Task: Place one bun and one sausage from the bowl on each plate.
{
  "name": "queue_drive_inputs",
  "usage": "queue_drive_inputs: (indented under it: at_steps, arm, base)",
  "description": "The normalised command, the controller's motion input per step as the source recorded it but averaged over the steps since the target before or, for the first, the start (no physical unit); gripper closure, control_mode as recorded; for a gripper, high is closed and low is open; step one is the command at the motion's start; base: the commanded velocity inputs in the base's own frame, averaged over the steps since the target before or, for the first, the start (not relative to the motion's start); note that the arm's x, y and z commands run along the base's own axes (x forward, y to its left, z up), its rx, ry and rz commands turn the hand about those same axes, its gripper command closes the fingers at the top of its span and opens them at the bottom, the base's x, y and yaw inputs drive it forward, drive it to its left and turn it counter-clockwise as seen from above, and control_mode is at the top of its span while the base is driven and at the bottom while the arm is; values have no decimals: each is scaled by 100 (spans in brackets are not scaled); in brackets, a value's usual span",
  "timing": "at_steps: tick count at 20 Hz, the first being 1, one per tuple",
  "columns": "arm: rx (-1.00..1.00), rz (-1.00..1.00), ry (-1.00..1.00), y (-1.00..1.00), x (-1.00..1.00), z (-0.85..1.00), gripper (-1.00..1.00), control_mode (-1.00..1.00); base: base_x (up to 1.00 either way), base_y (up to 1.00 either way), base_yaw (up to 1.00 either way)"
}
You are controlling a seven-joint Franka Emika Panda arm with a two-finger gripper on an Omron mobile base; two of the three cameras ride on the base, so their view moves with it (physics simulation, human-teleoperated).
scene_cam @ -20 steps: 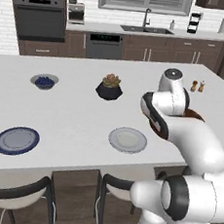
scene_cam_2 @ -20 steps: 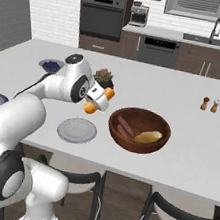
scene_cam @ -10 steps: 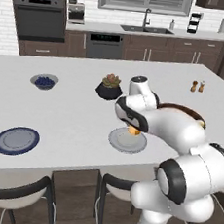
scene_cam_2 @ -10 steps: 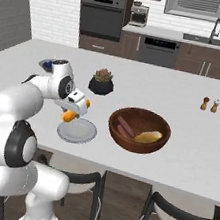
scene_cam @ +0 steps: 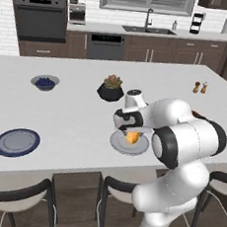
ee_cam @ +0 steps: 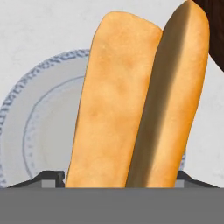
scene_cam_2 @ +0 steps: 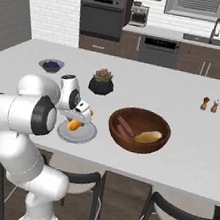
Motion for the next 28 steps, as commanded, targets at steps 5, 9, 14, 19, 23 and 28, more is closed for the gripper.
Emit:
queue_drive_inputs:
  at_steps: [5,9,14,19,23,28]
  arm:
    - [0,0,0,0,2,0,-100,-100]
    - [0,0,0,0,13,0,-100,-100]
    - [1,6,-2,-23,4,50,-100,-100]
    - [0,38,-18,-100,-71,86,-100,-100]
    - [0,27,3,-100,0,20,-100,-100]
    - [0,18,2,-100,55,17,-100,-100]
  base:
    - [0,0,0]
    - [0,0,0]
    - [0,0,0]
    - [0,0,0]
    - [0,0,0]
    - [0,0,0]
